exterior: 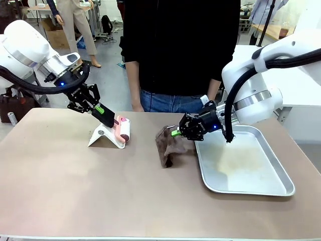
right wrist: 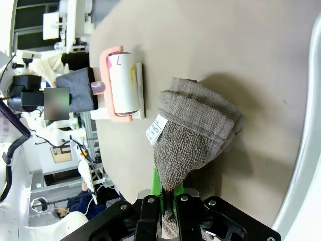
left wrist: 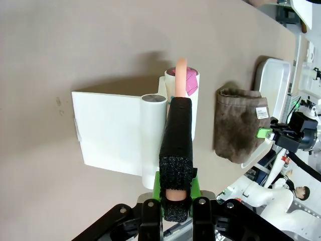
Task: Clean the surface of the table.
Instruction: Return the Lint Roller and towel to their original positions.
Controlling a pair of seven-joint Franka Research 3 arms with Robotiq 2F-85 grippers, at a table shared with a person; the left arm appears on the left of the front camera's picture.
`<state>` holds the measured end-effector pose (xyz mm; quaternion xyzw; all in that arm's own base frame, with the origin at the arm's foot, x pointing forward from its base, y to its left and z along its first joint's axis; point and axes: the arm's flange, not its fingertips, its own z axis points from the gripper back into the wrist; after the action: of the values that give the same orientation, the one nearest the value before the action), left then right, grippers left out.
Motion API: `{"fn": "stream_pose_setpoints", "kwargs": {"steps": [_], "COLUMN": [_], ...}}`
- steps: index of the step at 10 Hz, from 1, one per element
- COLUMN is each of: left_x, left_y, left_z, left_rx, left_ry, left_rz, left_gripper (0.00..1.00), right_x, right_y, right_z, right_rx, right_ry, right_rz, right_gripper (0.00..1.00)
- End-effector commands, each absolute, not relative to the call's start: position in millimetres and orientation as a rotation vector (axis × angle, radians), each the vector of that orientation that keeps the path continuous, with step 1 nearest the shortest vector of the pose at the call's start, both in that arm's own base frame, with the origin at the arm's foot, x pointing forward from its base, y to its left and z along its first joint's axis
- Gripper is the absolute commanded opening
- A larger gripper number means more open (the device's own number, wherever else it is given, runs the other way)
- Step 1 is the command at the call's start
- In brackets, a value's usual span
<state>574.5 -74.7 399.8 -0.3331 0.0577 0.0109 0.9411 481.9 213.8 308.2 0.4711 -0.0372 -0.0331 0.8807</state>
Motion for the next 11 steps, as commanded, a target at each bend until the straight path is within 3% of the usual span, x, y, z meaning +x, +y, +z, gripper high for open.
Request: {"fn": "stream_pose_setpoints", "kwargs": {"steps": [1, 11], "left_x": [576.8, 594.9], "left_y": [-65.7, -53.7], "left_z": [394.5, 388.5], "left_rx": [-0.599, -0.581], "left_ry": [0.171, 0.198], "left_rz": [0.015, 0.045], "left_gripper": [0.22, 0.22], "right_x": [487.2, 488.7], "right_y": [213.2, 211.3], "right_z": [313.2, 312.5], "right_rx": [1.003, 0.989], "right_ry": [-0.078, -0.055], "right_rz": [-0.086, -0.084], "right_gripper": [0.09, 0.09]}}
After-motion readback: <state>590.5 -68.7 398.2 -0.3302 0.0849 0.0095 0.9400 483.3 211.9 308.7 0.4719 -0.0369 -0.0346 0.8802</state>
